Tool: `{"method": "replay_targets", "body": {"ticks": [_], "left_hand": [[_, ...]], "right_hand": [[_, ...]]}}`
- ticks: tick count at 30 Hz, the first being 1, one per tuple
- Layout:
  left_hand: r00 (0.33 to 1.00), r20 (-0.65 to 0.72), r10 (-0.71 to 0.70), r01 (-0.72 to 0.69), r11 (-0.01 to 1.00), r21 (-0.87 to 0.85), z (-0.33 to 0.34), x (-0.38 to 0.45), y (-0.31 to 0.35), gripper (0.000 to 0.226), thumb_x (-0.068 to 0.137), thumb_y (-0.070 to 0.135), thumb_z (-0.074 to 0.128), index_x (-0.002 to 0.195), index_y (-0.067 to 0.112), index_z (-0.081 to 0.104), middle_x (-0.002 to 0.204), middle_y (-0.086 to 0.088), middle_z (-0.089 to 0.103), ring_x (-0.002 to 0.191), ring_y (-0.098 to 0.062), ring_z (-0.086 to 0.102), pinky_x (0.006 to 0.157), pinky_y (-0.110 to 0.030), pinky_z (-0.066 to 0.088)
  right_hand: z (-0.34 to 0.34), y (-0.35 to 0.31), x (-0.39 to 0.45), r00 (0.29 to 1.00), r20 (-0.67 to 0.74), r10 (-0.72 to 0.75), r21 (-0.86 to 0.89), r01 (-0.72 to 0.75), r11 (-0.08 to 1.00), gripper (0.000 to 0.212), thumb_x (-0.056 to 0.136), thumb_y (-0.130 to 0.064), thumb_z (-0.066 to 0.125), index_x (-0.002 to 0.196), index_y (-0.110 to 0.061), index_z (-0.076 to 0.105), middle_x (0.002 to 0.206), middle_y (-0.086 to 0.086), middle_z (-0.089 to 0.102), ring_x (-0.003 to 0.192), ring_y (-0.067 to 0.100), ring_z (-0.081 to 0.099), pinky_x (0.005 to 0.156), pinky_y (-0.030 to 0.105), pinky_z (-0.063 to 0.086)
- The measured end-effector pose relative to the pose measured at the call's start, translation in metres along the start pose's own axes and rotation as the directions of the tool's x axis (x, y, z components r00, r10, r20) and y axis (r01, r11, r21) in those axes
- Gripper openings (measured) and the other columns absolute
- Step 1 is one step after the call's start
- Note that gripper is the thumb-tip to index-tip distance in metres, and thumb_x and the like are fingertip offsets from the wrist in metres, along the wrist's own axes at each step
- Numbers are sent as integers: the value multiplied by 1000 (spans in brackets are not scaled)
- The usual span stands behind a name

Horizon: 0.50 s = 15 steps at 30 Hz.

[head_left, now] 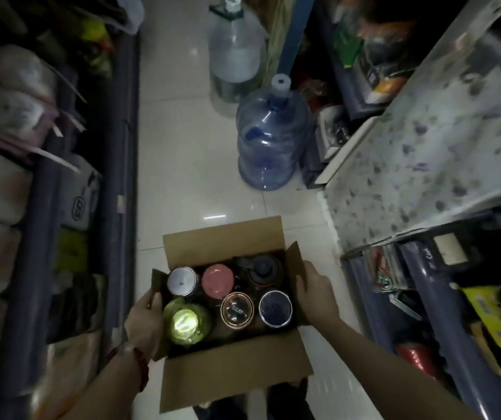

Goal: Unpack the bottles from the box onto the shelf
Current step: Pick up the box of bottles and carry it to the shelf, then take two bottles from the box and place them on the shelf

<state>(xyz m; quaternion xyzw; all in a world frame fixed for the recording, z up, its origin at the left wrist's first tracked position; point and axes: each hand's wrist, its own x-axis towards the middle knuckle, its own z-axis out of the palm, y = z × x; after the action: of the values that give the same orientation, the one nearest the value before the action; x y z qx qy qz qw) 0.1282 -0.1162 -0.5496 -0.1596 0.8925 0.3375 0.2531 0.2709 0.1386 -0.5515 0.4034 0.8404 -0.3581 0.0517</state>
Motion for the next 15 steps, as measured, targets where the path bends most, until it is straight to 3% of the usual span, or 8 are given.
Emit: {"method": "replay_targets", "body": {"ticks": [7,15], "left_hand": [[998,-7,-68,68,997,-28,51,95,-44,36,97,27,47,128,14,59,124,-22,61,114,-43,54,99,-44,42],[999,-11,-52,51,996,-67,118,172,-91,34,97,26,46,124,13,61,119,-22,63,109,-42,57,97,-46,46]], "right_hand": [[95,33,67,1000,3,20,-2,-20,1000,28,95,-9,45,122,-6,52,96,19,68,84,34,64,65,30,44],[168,79,123,999,-44,-31,-28,30,999,29,93,-6,48,122,-6,51,94,19,68,82,37,64,71,42,54]]}}
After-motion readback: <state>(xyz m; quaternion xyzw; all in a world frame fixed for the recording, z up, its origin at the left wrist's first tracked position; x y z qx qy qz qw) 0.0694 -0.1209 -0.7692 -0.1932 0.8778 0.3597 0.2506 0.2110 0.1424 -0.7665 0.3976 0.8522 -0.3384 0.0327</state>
